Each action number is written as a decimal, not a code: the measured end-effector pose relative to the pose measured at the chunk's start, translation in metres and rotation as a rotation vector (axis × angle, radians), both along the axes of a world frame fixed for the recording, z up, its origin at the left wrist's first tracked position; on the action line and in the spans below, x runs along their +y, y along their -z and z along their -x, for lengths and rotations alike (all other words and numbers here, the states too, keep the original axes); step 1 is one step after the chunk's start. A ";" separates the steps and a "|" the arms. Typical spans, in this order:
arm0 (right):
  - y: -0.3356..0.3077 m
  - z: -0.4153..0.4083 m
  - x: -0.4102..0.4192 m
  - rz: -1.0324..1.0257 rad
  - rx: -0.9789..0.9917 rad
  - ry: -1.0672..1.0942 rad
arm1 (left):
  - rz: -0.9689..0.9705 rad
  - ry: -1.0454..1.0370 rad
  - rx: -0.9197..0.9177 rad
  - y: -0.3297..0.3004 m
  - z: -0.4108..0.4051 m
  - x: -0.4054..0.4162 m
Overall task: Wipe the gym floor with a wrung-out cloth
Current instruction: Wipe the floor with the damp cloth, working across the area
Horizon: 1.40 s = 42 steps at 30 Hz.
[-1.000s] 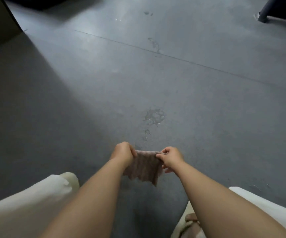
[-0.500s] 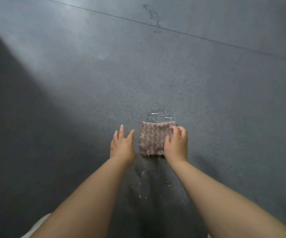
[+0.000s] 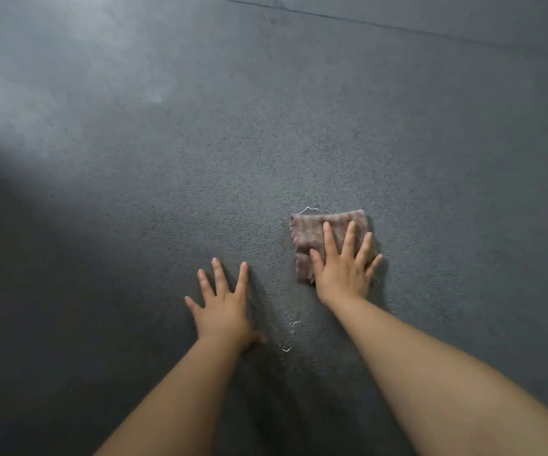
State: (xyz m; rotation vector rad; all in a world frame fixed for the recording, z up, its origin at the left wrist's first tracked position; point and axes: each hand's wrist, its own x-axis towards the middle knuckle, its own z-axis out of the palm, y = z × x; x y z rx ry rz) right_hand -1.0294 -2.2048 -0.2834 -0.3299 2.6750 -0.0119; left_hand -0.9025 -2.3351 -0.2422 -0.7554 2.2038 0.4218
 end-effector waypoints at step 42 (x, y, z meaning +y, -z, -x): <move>-0.002 0.056 -0.009 0.004 0.075 0.266 | 0.025 -0.025 0.071 0.014 0.002 0.001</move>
